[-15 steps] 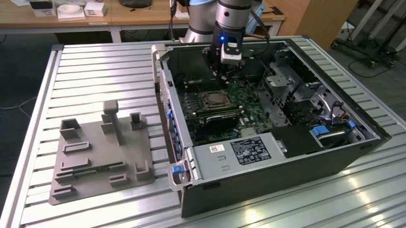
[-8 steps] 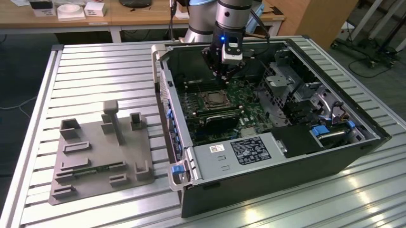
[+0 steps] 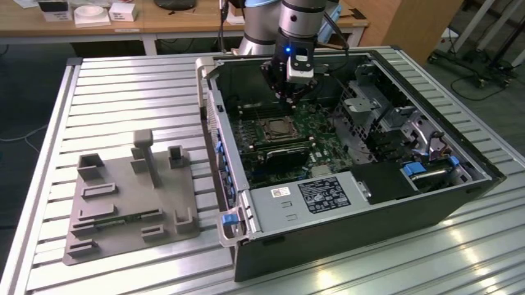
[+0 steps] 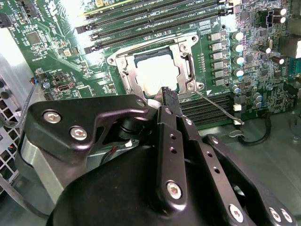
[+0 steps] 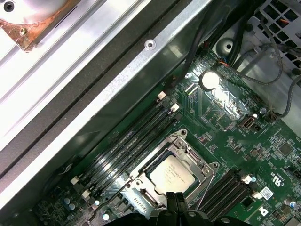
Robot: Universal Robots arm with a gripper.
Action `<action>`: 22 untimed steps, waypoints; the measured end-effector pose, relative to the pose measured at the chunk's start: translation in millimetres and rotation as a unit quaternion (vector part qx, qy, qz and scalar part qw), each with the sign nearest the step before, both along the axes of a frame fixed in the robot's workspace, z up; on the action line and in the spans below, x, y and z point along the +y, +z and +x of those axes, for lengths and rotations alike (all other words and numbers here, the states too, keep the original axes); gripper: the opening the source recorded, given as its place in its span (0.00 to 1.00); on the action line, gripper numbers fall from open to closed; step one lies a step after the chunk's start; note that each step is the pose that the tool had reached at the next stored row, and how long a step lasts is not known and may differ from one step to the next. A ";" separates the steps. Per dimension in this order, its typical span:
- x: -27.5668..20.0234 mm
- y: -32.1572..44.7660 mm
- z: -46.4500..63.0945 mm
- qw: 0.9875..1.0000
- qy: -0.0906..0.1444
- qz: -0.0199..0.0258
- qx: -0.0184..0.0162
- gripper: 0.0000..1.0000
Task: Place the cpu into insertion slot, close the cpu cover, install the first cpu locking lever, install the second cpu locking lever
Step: 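Install the first cpu locking lever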
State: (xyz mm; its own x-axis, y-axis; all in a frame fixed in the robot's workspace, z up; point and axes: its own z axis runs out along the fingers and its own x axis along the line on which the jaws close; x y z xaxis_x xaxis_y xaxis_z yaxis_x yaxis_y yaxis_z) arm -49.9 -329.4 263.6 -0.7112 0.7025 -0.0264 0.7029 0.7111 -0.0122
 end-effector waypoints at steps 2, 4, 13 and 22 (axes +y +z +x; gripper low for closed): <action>0.0 0.0 0.0 1.000 0.000 0.000 0.000 0.10; 0.0 0.0 0.0 1.000 0.000 0.000 0.000 0.10; 0.0 0.0 0.0 1.000 0.016 0.000 0.000 0.10; 0.0 0.0 0.0 0.998 0.066 0.000 0.000 0.10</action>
State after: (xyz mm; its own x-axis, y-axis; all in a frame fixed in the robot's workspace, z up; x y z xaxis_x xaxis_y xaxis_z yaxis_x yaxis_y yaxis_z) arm -49.9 -329.4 263.6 -0.7973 0.6030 -0.0263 0.6035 0.7973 -0.0122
